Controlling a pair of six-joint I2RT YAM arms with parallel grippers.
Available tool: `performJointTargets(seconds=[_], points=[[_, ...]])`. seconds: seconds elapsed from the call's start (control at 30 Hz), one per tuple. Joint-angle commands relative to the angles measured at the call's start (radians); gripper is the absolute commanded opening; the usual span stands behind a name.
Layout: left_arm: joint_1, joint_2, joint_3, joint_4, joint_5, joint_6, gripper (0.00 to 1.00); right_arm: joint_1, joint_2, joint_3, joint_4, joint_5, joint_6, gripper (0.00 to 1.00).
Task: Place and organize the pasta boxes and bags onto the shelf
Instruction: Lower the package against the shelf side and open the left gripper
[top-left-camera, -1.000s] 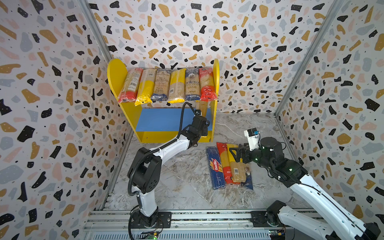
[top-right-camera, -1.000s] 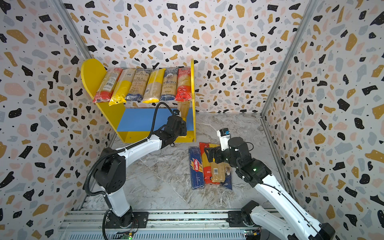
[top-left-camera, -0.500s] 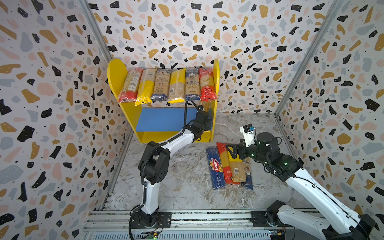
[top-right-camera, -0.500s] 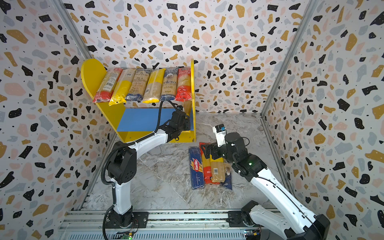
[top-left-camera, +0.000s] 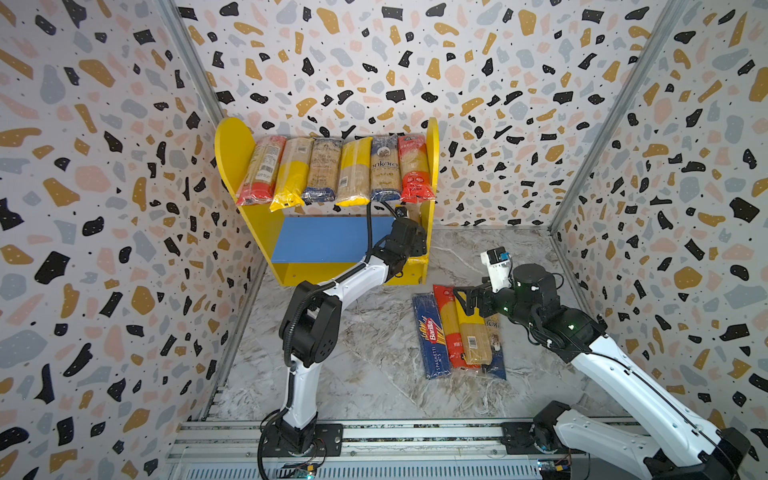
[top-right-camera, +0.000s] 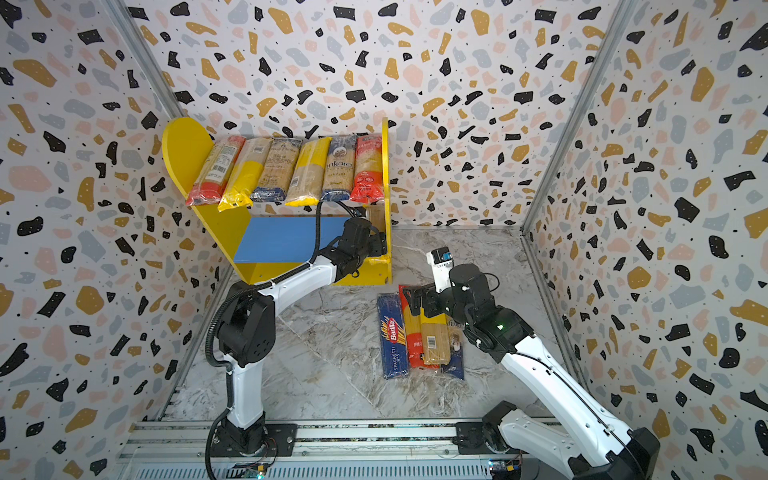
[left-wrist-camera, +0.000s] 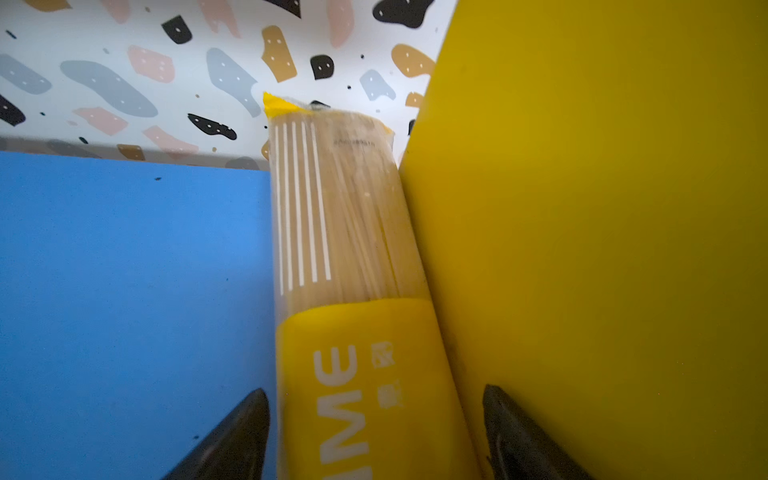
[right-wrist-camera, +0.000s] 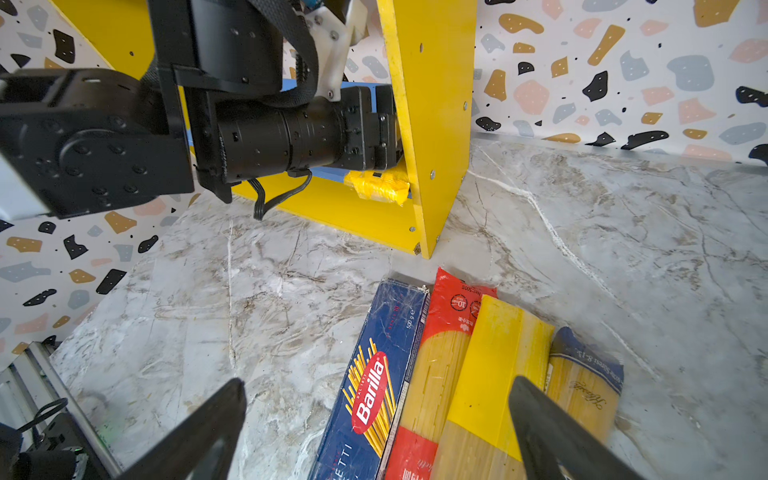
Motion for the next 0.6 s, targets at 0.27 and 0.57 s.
performJointTargets(seconds=[0.27,0.57], points=[[-0.007,-0.199,-0.2,0.144,0.102,-0.012,0.87,-0.003,-0.048,0.044,-0.039,0.034,-0.001,0.99],[-0.029,-0.399,-0.487,0.199,0.134,-0.057,0.87,-0.003,-0.074,0.007,-0.044,0.032,0.019,0.99]])
